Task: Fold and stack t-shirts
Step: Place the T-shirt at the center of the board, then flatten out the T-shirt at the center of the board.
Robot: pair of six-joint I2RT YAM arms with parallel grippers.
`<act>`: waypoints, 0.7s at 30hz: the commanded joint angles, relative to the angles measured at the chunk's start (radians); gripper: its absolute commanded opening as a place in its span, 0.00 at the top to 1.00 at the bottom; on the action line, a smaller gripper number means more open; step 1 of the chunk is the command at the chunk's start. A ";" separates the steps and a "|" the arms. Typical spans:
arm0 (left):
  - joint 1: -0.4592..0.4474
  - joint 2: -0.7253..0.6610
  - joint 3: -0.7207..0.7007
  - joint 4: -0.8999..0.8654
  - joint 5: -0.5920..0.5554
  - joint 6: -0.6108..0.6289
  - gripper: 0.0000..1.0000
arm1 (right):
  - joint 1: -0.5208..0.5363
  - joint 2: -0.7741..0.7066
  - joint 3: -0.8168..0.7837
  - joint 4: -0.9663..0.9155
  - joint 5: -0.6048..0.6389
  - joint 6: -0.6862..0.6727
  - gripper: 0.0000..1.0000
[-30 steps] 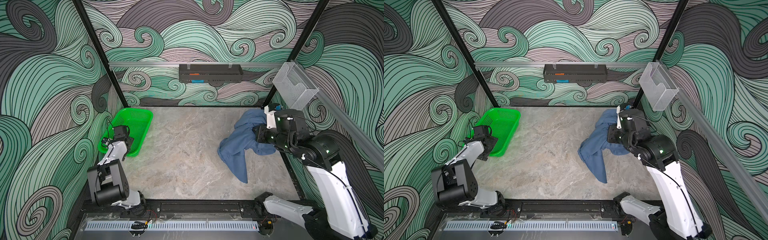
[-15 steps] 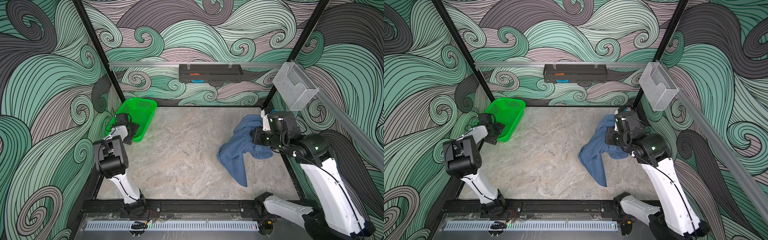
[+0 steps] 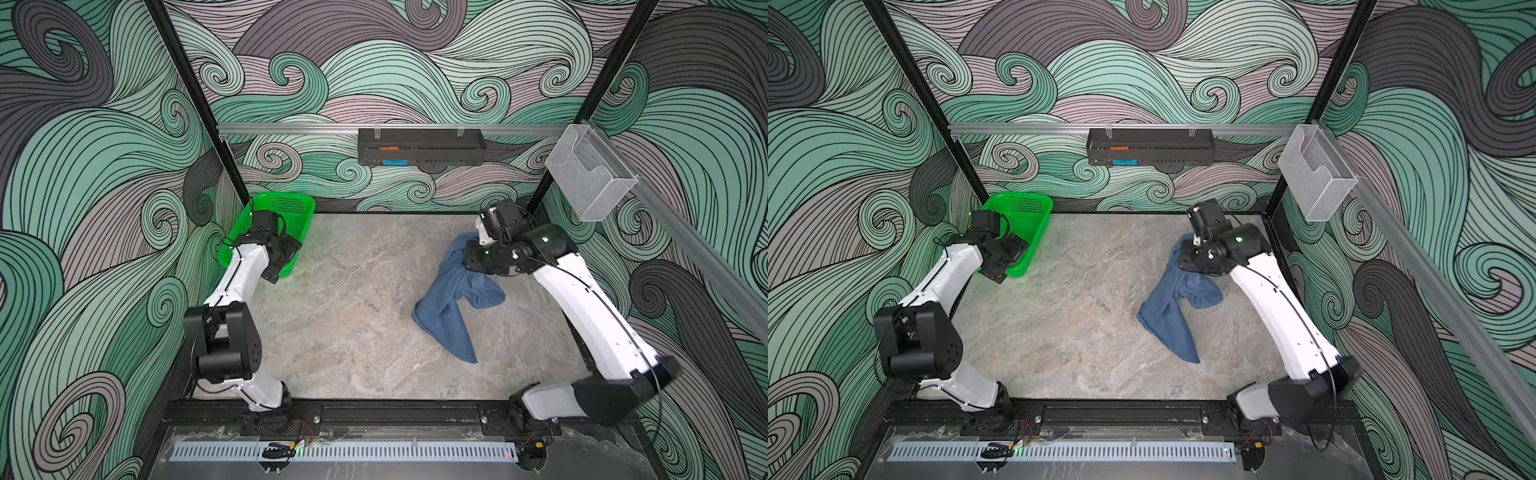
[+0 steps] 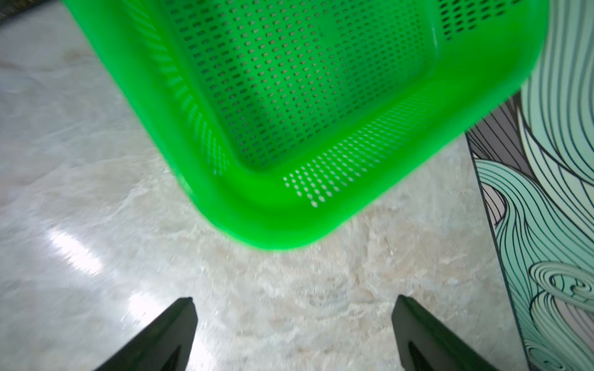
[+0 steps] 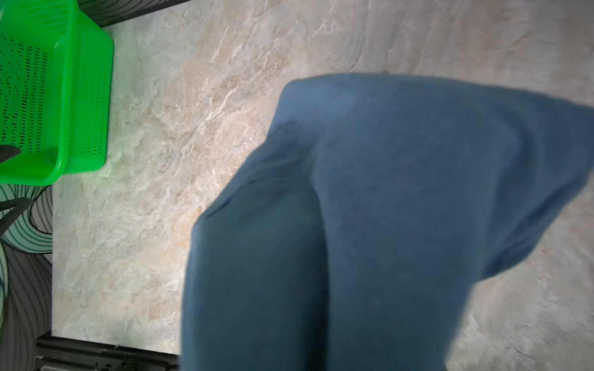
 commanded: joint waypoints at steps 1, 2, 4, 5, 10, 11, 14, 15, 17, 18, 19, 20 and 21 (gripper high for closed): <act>-0.069 -0.049 0.032 -0.244 -0.188 0.004 0.01 | -0.004 0.223 0.148 0.067 -0.141 0.011 0.79; -0.092 -0.049 0.035 -0.240 -0.160 0.004 0.01 | -0.004 0.328 0.248 0.043 -0.184 -0.002 0.30; -0.165 -0.042 0.049 -0.227 -0.105 0.009 0.01 | -0.003 0.515 0.500 -0.091 -0.163 -0.014 0.01; -0.205 -0.039 0.048 -0.205 -0.066 0.016 0.01 | -0.003 0.587 0.644 -0.172 -0.117 -0.017 0.01; -0.395 0.059 0.033 -0.086 0.206 -0.016 0.01 | -0.001 0.599 0.750 -0.253 0.006 -0.061 0.01; -0.432 0.102 0.050 -0.074 0.243 -0.011 0.01 | -0.002 0.574 0.701 -0.252 0.017 -0.071 0.01; -0.542 0.245 0.133 -0.092 0.301 0.019 0.01 | -0.003 0.469 0.495 -0.216 0.047 -0.074 0.01; -0.568 0.297 0.160 -0.100 0.307 0.024 0.01 | -0.004 0.417 0.402 -0.181 0.045 -0.074 0.01; -0.603 0.383 0.186 -0.086 0.324 0.038 0.02 | -0.009 0.311 0.235 -0.110 0.033 -0.058 0.01; -0.615 0.426 0.200 -0.086 0.328 0.045 0.04 | -0.014 0.258 0.155 -0.078 0.023 -0.048 0.01; -0.621 0.463 0.212 -0.088 0.333 0.053 0.07 | -0.019 0.219 0.100 -0.061 0.011 -0.039 0.01; -0.625 0.506 0.225 -0.097 0.338 0.064 0.11 | -0.025 0.177 0.048 -0.051 0.001 -0.027 0.01; -0.626 0.544 0.235 -0.105 0.335 0.081 0.15 | -0.030 0.144 0.010 -0.049 -0.007 -0.020 0.01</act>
